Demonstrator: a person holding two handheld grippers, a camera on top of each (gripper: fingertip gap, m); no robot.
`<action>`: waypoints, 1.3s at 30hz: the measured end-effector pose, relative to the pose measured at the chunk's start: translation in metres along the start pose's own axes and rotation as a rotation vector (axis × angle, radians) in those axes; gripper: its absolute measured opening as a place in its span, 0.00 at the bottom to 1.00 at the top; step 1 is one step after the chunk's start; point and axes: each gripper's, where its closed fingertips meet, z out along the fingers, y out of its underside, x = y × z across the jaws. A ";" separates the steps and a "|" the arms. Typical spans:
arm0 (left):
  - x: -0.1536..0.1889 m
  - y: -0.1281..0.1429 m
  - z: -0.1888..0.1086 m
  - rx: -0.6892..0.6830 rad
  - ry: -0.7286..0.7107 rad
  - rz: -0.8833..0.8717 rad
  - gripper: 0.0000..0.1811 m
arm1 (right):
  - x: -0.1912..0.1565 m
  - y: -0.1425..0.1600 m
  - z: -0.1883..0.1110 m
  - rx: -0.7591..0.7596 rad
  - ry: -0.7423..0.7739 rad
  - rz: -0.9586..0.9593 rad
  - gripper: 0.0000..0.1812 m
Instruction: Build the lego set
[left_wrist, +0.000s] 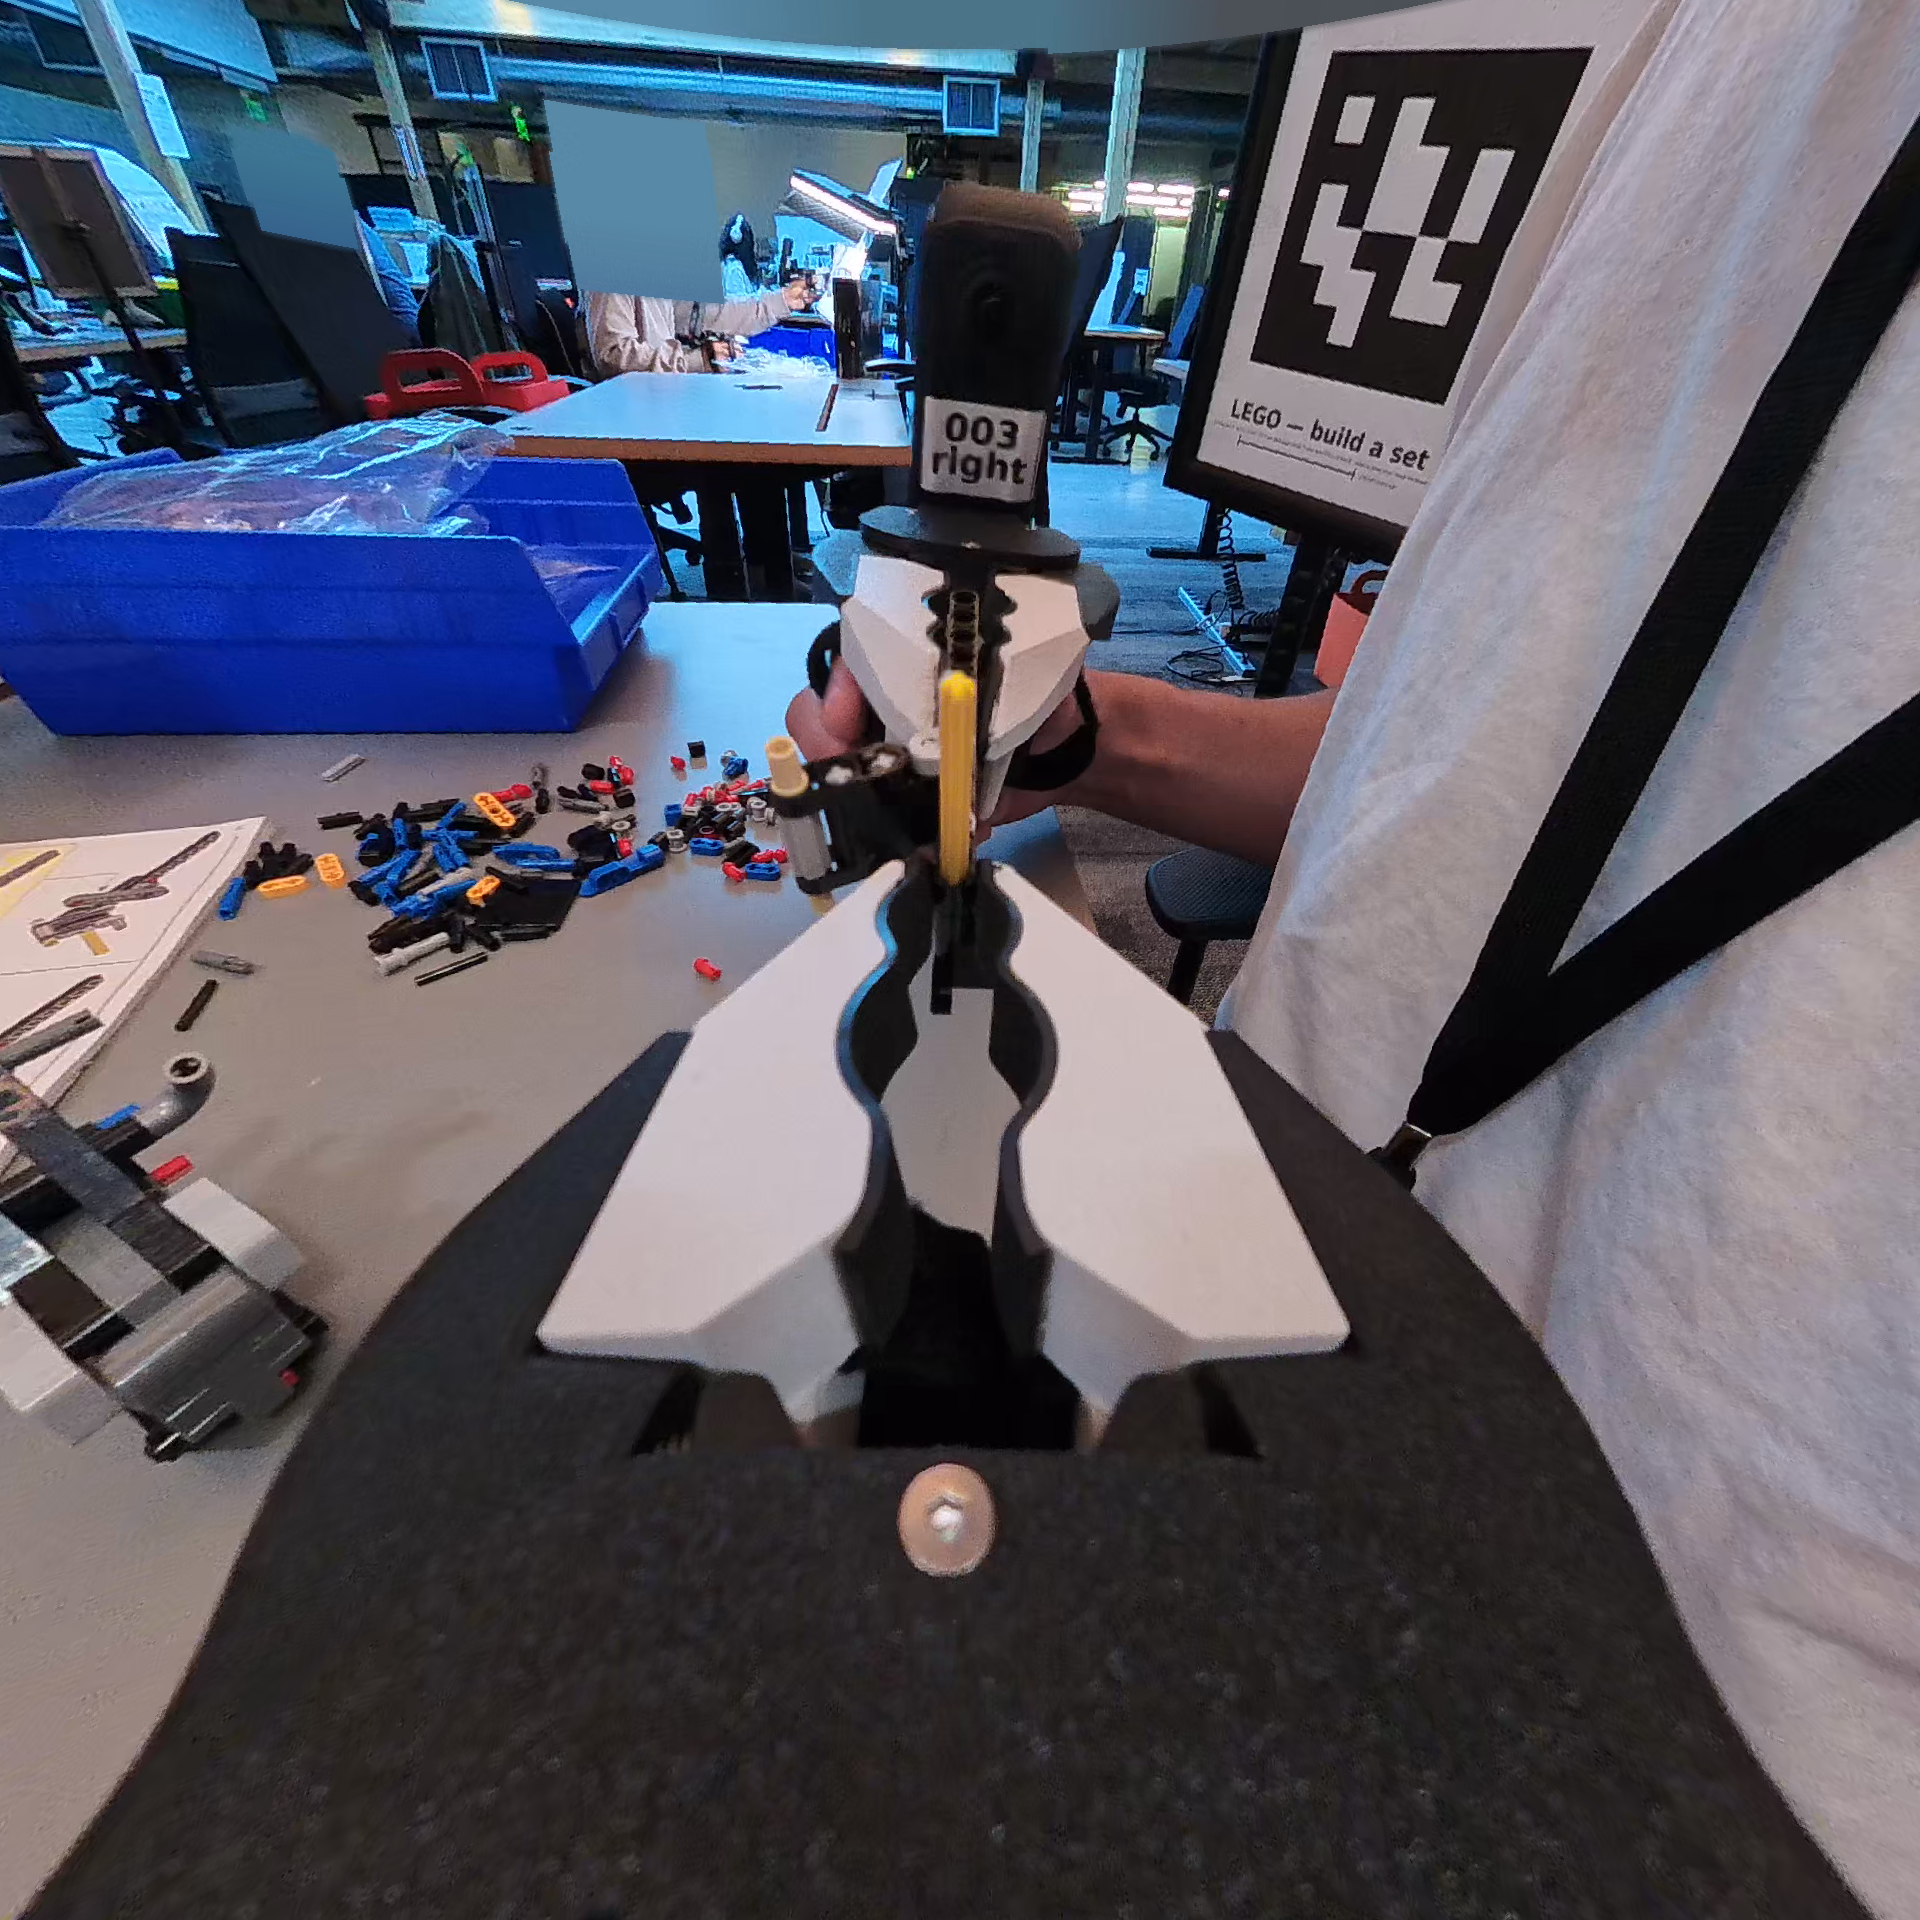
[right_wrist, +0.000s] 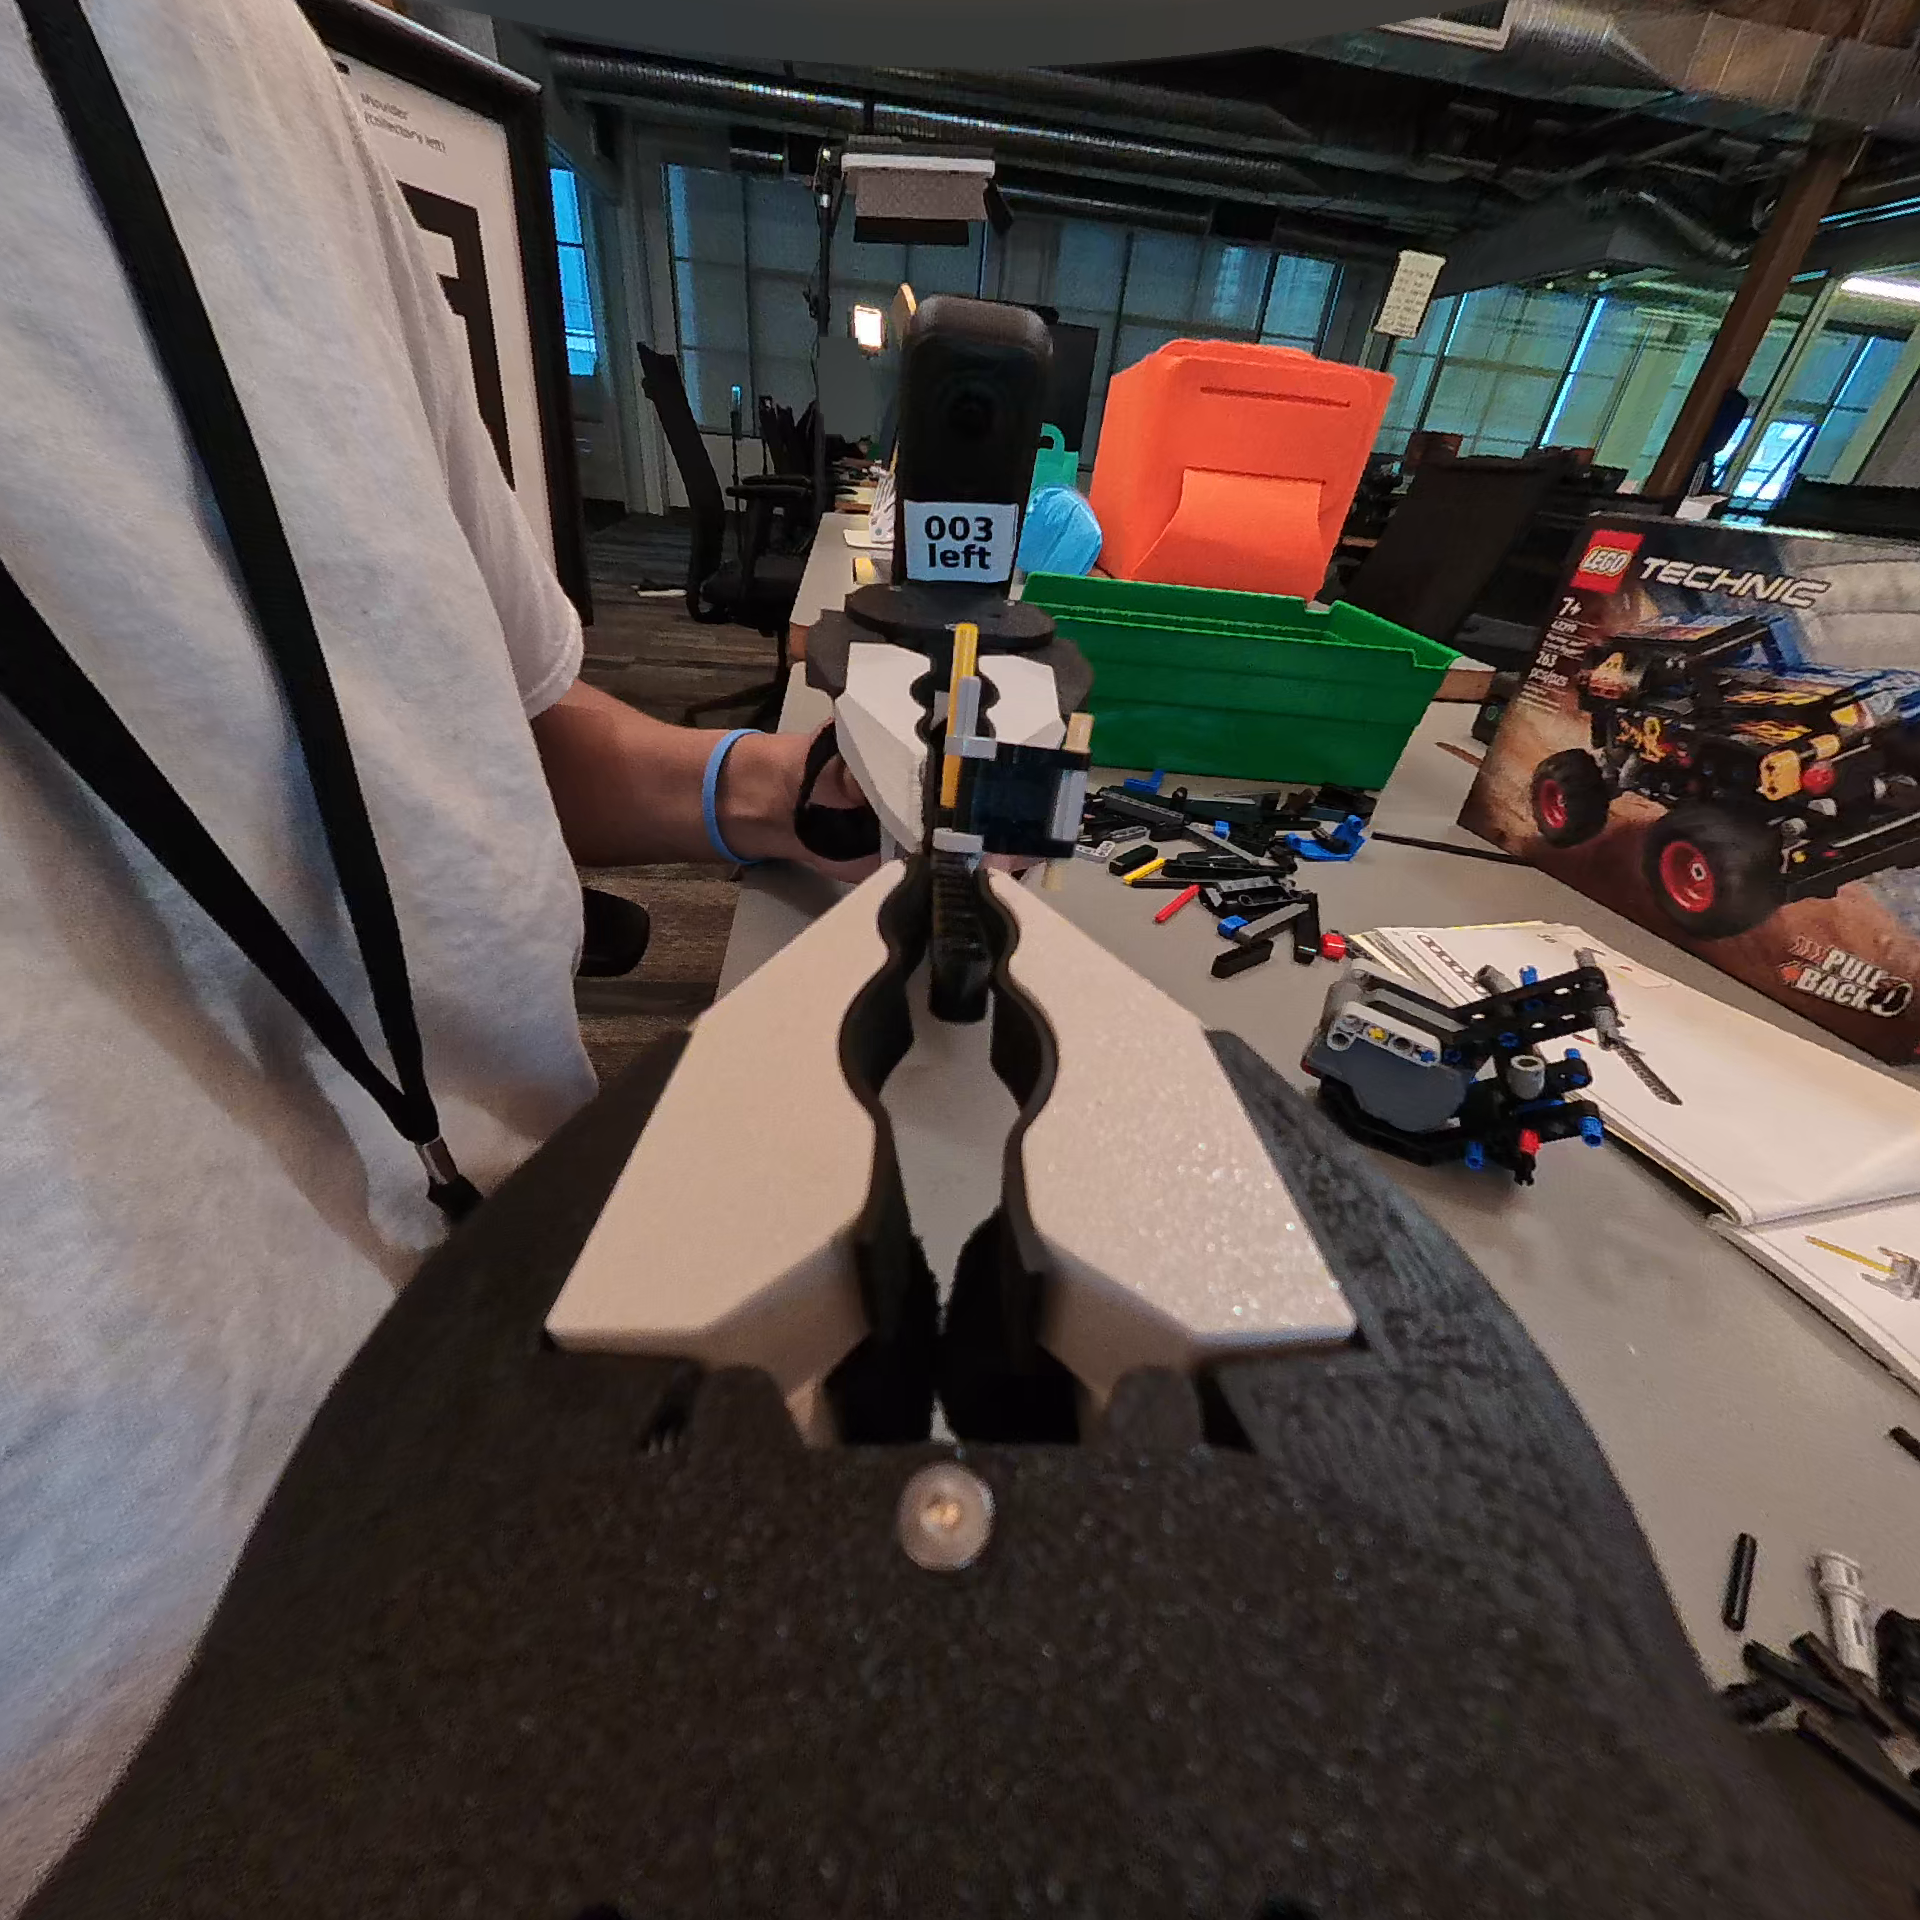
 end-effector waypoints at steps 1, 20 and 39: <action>0.000 0.000 0.000 0.000 0.001 0.000 0.03 | 0.000 0.001 0.000 -0.002 -0.001 -0.004 0.04; 0.003 0.001 0.000 -0.004 0.010 -0.001 0.03 | -0.002 0.004 -0.003 0.004 -0.021 -0.001 0.04; -0.035 0.027 0.021 -0.218 -0.142 -0.042 0.21 | 0.050 0.025 -0.085 -0.292 0.407 -0.205 0.04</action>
